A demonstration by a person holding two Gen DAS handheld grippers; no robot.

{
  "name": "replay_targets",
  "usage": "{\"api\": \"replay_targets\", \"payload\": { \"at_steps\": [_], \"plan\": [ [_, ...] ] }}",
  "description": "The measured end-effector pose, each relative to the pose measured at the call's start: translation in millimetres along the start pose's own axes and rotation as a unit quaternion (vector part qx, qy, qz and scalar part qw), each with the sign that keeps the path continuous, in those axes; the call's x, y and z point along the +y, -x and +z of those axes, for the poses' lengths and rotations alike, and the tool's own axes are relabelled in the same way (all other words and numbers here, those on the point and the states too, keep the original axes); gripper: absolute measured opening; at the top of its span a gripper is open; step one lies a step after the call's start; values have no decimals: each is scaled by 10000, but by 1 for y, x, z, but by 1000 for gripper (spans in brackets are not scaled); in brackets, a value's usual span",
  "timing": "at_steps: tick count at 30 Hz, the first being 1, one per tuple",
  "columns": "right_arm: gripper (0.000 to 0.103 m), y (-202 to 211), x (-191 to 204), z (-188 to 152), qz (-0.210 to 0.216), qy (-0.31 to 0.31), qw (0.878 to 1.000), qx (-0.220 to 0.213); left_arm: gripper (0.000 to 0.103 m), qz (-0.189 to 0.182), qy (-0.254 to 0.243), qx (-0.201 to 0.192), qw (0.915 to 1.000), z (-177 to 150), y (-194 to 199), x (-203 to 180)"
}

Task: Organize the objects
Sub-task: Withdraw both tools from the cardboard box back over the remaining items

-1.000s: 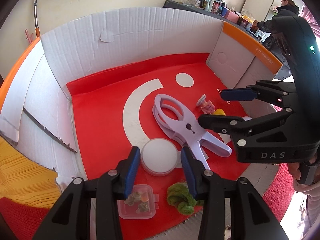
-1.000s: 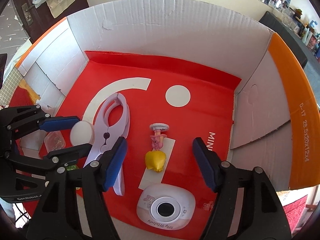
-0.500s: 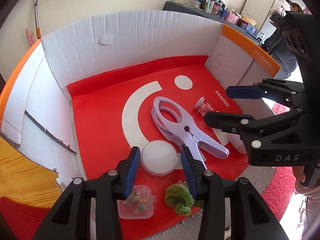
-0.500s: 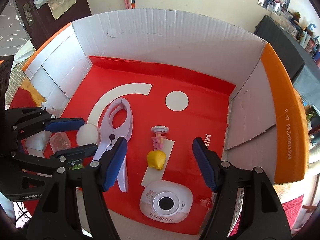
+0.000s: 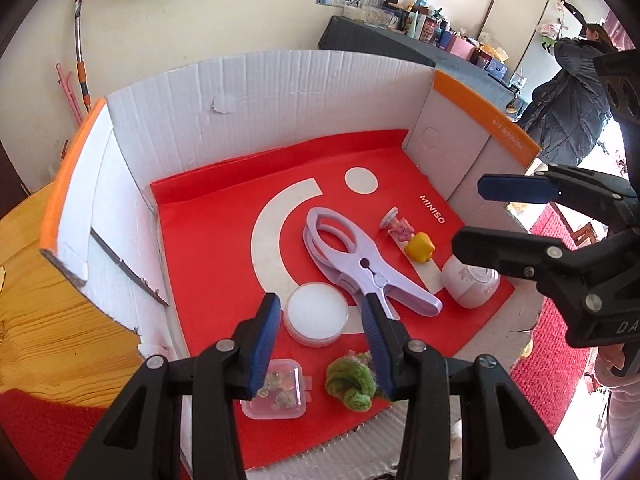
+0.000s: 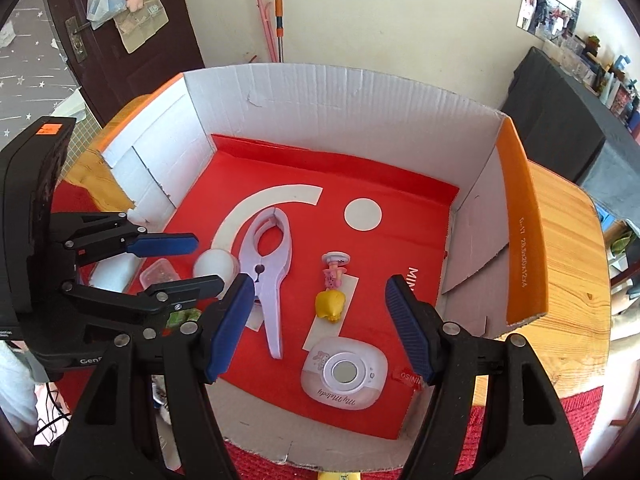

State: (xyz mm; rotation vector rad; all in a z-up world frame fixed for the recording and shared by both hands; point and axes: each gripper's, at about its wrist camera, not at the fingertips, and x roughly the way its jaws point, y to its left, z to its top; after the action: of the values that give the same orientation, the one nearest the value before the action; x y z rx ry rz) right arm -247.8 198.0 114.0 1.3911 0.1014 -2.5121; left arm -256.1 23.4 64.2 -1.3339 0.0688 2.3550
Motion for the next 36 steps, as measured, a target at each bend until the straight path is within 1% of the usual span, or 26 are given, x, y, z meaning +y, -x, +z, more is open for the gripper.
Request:
{"api": "replay_targets", "payload": {
  "at_steps": [4, 6, 7, 8, 10, 11, 16, 19, 22, 24, 25, 26, 31, 33, 36],
  "plan": [
    [69, 23, 10, -5, 103, 65, 9994, -331, 45, -32, 22, -308, 9995, -5, 22, -3],
    [72, 35, 15, -8, 164, 78, 9984, -537, 51, -43, 30, -504, 9987, -8, 34, -7],
    [75, 42, 17, -11, 175, 97, 9977, -650, 57, -53, 27, -610, 9981, -11, 40, -9],
    [76, 50, 19, -13, 182, 114, 9969, -753, 60, -52, 9, -693, 9976, -13, 46, -11],
    [79, 63, 23, -19, 169, 156, 9954, -932, 63, -14, -60, -833, 9965, -19, 58, -17],
    [82, 68, 23, -21, 135, 182, 9948, -994, 66, 27, -78, -904, 9959, -22, 63, -20],
    [85, 96, 31, -38, 54, 174, 9905, -1366, 74, 172, -150, -1281, 9915, -39, 89, -36],
    [91, 108, 33, -53, -17, 112, 9879, -1548, 81, 310, -196, -1516, 9878, -51, 102, -45],
    [92, 119, 33, -70, -173, 83, 9848, -1729, 82, 331, -273, -1641, 9855, -63, 111, -53],
    [93, 125, 34, -81, -236, 32, 9820, -1875, 85, 313, -252, -1724, 9842, -71, 115, -57],
    [95, 127, 34, -88, -262, -18, 9806, -1944, 88, 335, -225, -1777, 9833, -75, 117, -58],
    [98, 129, 34, -93, -282, -65, 9794, -1999, 88, 372, -196, -1842, 9820, -80, 119, -59],
    [99, 128, 34, -125, -330, -318, 9740, -2219, 92, 630, -77, -2067, 9764, -104, 128, -61],
    [100, 127, 34, -136, -321, -399, 9715, -2312, 92, 695, -78, -2095, 9753, -113, 128, -63],
    [101, 125, 36, -151, -534, -472, 9670, -2447, 92, 856, -144, -2167, 9724, -123, 127, -67]
  ]
}}
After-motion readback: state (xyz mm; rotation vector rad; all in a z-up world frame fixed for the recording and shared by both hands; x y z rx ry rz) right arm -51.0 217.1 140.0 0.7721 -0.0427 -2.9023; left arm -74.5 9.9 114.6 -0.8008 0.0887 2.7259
